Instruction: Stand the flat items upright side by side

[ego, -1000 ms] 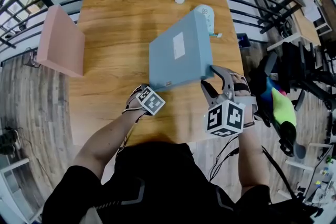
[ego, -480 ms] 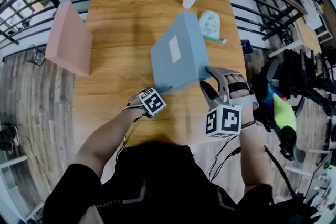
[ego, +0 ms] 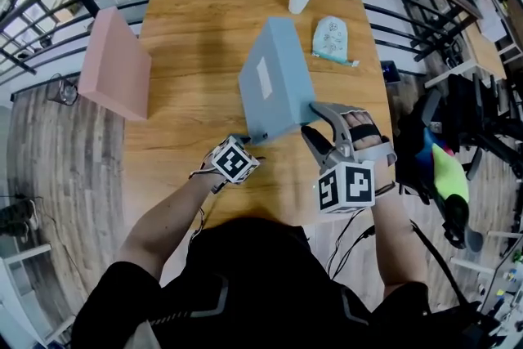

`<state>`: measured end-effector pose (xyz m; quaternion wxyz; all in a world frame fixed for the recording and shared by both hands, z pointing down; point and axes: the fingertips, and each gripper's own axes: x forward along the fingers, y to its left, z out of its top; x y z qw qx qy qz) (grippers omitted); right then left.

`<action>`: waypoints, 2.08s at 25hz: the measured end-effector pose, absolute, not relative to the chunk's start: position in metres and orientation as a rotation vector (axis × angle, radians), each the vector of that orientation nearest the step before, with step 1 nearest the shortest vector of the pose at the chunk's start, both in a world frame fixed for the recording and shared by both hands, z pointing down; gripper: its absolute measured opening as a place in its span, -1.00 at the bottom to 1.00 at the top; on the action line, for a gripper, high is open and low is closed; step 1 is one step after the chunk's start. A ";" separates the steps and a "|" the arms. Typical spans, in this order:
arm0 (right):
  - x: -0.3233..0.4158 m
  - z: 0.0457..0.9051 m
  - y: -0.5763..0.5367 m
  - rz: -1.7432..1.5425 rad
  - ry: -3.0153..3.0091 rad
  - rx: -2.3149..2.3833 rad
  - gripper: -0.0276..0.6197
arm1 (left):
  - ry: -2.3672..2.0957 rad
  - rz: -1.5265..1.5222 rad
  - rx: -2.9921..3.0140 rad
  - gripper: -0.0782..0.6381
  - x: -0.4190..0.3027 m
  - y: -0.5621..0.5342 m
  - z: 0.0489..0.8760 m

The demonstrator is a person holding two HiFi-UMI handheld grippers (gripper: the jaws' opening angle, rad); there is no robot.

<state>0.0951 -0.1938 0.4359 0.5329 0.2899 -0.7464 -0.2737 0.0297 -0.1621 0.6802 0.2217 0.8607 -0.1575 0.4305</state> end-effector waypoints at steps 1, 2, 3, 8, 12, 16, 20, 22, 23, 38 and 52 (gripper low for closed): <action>0.091 0.435 -0.193 -0.647 -1.802 0.695 -0.18 | -0.456 1.161 2.377 0.10 0.028 -0.163 0.674; 0.087 0.434 -0.193 -0.644 -1.823 0.699 -0.18 | -0.477 1.133 2.377 0.10 0.026 -0.164 0.668; 0.083 0.433 -0.193 -0.641 -1.843 0.707 -0.18 | -0.499 1.105 2.379 0.10 0.024 -0.165 0.662; 0.067 0.429 -0.192 -0.618 -1.920 0.741 -0.15 | -0.581 0.966 2.404 0.10 0.009 -0.163 0.628; 0.060 0.432 -0.196 -0.481 -2.028 0.786 -0.09 | -0.652 0.892 2.416 0.10 -0.010 -0.162 0.612; 0.061 0.434 -0.195 -0.269 -2.169 0.881 -0.06 | -0.760 0.768 2.447 0.10 -0.034 -0.163 0.589; 0.053 0.434 -0.187 -0.166 -2.240 0.930 0.00 | -0.862 0.651 2.442 0.10 -0.064 -0.165 0.566; 0.051 0.437 -0.184 -0.088 -2.275 0.953 0.06 | -0.903 0.599 2.448 0.10 -0.075 -0.166 0.554; 0.051 0.440 -0.184 -0.041 -2.290 0.972 0.06 | -0.924 0.559 2.451 0.10 -0.080 -0.166 0.547; 0.034 0.477 -0.194 0.443 -2.381 1.285 0.19 | -1.231 0.313 2.494 0.10 -0.181 -0.159 0.457; 0.035 0.489 -0.205 0.593 -2.402 1.360 0.00 | -1.586 0.236 2.344 0.10 -0.278 -0.165 0.438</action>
